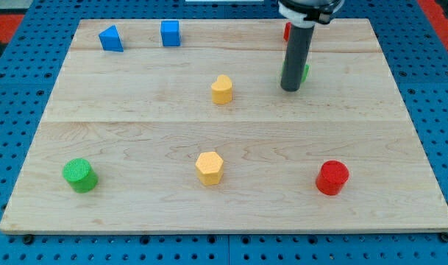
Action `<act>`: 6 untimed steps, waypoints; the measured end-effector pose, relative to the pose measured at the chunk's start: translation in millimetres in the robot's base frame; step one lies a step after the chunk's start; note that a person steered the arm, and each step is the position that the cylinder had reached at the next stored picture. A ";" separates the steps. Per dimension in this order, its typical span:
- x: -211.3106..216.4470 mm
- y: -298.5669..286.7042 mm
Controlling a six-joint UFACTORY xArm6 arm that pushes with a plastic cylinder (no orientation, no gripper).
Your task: Place the green star to the top right of the yellow heart
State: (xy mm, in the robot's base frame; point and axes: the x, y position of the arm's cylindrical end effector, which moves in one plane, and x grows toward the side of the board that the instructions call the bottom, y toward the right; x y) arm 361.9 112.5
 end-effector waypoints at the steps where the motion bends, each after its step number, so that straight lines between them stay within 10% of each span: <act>1: -9.5 23.0; 3: -33.6 74.0; 6: -34.7 1.9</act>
